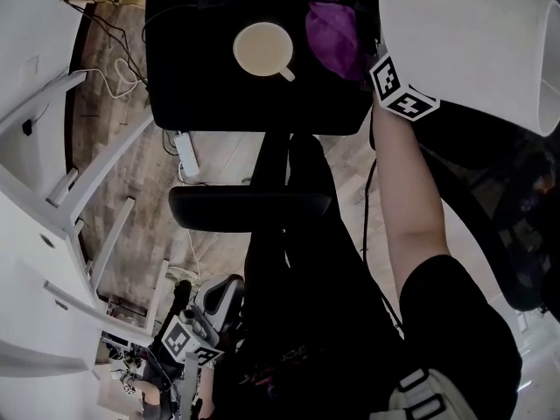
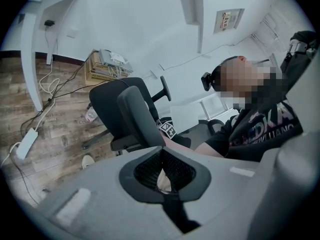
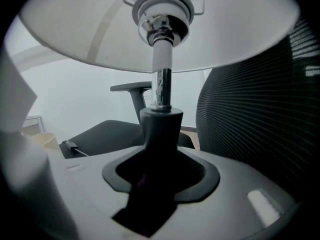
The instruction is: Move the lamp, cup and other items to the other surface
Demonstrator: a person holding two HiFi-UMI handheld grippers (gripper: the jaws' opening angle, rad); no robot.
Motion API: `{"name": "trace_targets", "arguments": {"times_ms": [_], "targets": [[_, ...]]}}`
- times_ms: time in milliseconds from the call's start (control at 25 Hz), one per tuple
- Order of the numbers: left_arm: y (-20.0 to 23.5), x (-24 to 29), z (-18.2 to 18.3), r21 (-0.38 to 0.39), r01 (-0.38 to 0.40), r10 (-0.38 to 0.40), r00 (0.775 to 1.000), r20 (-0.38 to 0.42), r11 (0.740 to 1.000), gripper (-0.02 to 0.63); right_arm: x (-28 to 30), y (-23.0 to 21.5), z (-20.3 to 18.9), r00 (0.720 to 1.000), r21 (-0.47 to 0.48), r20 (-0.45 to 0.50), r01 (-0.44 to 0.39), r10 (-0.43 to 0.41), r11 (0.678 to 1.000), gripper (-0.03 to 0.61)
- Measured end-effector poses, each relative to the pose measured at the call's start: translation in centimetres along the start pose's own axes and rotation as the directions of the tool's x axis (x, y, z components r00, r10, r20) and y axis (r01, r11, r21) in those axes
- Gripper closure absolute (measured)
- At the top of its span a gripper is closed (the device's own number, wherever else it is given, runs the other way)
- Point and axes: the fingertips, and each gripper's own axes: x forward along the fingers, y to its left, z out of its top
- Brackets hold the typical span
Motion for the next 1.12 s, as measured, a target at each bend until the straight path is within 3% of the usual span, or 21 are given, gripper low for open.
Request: {"name": "trace_targets", "arguments": {"times_ms": [200, 360, 600, 920, 1120], "targets": [[0.0, -0.5, -1.1, -0.032, 0.007, -0.006, 0.999, 0.044, 0.999, 0.618, -1.2, 0.3, -0.8, 0.999, -0.027, -0.052, -0.012, 0.01, 1.0, 0.397], [-0.9, -0.4, -1.7, -0.013, 0.04, -0.039, 0.997, 0.073, 0.999, 0.618, -3.7, 0.7, -2.3, 0.993, -0.027, -0.114, -0.033, 0.03, 0.999, 0.399], [-2.0, -2.9, -1.3, 0.011, 0.064, -0.065, 0.981, 0.185, 0.998, 0.618, -6.6, 2.9, -3.9, 0.976, -0.083, -0.21, -0.083, 0.064, 0.993, 0.468], [-3.6, -9.9, -2.9, 0.066, 0.088, -0.106, 0.93, 0.353, 0.994, 0.618, -13.4, 5.1, -4.6, 0.94, -0.033, -0.33, -0.105, 0.089, 0.994, 0.581], [-4.1, -17.2, -4.4, 0.115, 0.028, -0.082, 0.866, 0.494, 0.993, 0.618, -18.8, 9.5, -2.4, 0.925, -0.1, -0.338, -0.217, 0.171, 0.971, 0.581]]}}
